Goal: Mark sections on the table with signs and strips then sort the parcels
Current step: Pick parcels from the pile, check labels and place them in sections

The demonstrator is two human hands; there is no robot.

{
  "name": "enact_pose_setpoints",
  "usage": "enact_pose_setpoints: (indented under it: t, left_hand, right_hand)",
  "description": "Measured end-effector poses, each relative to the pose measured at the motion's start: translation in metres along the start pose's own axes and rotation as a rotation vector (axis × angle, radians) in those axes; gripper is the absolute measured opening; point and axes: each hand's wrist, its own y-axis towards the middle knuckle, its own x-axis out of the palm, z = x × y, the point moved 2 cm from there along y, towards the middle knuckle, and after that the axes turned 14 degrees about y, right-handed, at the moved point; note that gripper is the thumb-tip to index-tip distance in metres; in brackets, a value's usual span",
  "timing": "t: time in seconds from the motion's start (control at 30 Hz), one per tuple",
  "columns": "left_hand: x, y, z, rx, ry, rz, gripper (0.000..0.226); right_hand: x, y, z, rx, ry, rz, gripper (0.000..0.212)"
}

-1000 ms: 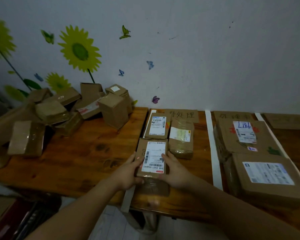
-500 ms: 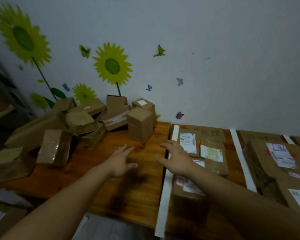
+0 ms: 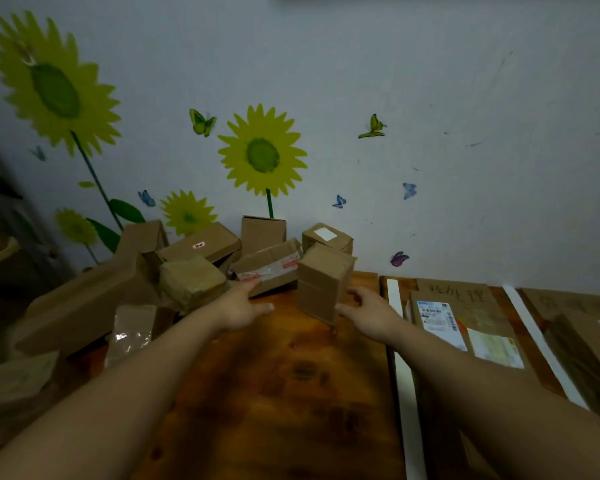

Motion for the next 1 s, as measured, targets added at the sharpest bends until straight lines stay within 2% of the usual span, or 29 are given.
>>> enact_pose_setpoints:
  t: [0.17,0.27,0.4,0.47,0.53,0.6,0.7,0.77,0.87,1.0]
  left_hand:
    - [0.0,0.065,0.027,0.013,-0.002,-0.071,0.073]
    - [-0.001,0.107,0.044,0.058,-0.018,-0.124,0.067]
    - [0.003,0.163,0.057,0.058,-0.157,-0.152,0.053]
    - [0.012,0.187,0.056,0.032,-0.234,-0.174,0.059]
    - [0.021,0.2,0.058,0.015,-0.317,-0.207,0.062]
    - [0.024,0.199,0.062,-0.011,-0.338,-0.217,0.061]
    - [0.028,0.192,0.056,-0.111,-0.284,-0.331,0.053]
    - [0.032,0.184,0.049,-0.207,-0.303,-0.435,0.059]
    - [0.038,0.168,0.04,-0.252,-0.397,-0.428,0.061]
    - [0.038,0.138,0.033,-0.154,-0.445,-0.416,0.041]
  right_hand:
    - [-0.003,0.062,0.005,0.072,0.125,0.024,0.055]
    - [-0.005,0.102,0.012,0.104,0.221,0.047,0.063]
    - [-0.005,0.142,0.024,0.153,0.423,0.155,0.07]
    - [-0.002,0.153,0.032,0.22,0.468,0.173,0.061]
    - [0.001,0.159,0.04,0.248,0.4,0.158,0.042]
    - [0.0,0.16,0.043,0.243,0.402,0.131,0.031]
    - [-0.008,0.15,0.043,0.277,0.443,0.034,0.046]
    - [-0.006,0.14,0.044,0.337,0.453,-0.028,0.049]
    - [0.006,0.122,0.044,0.367,0.464,0.034,0.048]
    - [0.022,0.097,0.039,0.3,0.451,0.21,0.037]
